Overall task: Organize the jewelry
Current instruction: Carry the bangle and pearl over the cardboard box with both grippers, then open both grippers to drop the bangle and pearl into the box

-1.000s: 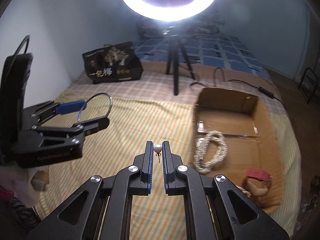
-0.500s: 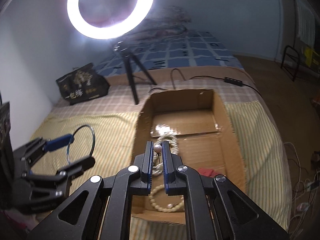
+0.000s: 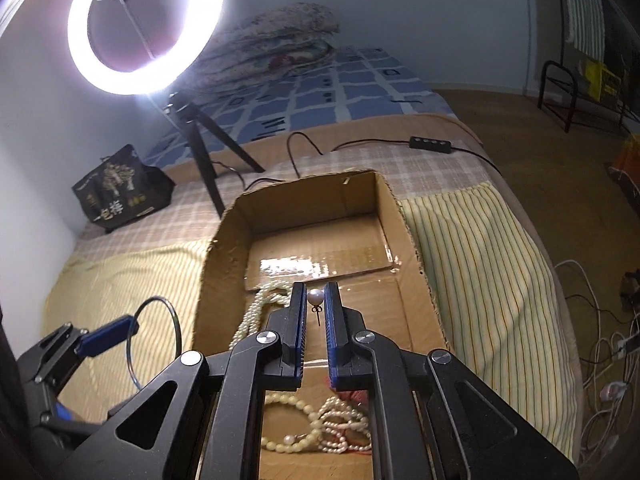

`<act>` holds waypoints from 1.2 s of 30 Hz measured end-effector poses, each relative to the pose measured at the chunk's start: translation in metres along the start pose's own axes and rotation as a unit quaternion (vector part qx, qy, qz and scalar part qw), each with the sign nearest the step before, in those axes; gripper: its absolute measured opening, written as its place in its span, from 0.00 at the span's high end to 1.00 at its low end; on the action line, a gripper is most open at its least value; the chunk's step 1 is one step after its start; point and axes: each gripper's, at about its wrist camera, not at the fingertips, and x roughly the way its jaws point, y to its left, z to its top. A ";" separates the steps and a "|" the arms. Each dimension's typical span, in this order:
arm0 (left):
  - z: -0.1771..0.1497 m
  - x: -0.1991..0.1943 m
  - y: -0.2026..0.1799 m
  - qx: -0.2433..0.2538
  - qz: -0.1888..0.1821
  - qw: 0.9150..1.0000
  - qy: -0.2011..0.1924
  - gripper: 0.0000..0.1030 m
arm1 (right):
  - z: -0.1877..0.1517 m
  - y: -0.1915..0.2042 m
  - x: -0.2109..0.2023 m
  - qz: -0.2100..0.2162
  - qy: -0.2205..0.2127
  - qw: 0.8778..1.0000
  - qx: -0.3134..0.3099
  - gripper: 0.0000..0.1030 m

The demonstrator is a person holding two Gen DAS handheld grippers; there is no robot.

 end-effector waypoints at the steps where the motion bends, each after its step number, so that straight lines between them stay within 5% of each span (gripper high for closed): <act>1: 0.000 0.002 -0.002 0.001 -0.001 1.000 0.001 0.29 | 0.000 -0.001 0.001 -0.001 0.000 1.000 0.002 0.93; 20: 0.000 0.013 -0.010 0.002 -0.015 1.000 0.015 0.29 | 0.003 -0.008 0.011 -0.010 0.006 1.000 0.015 0.93; 24: 0.000 0.013 -0.011 0.003 -0.018 1.000 0.017 0.28 | 0.002 -0.007 0.010 -0.010 0.005 1.000 0.012 0.71; 36: -0.002 0.002 -0.013 0.013 -0.015 1.000 0.011 0.28 | 0.004 -0.008 -0.004 -0.021 -0.009 1.000 0.016 0.55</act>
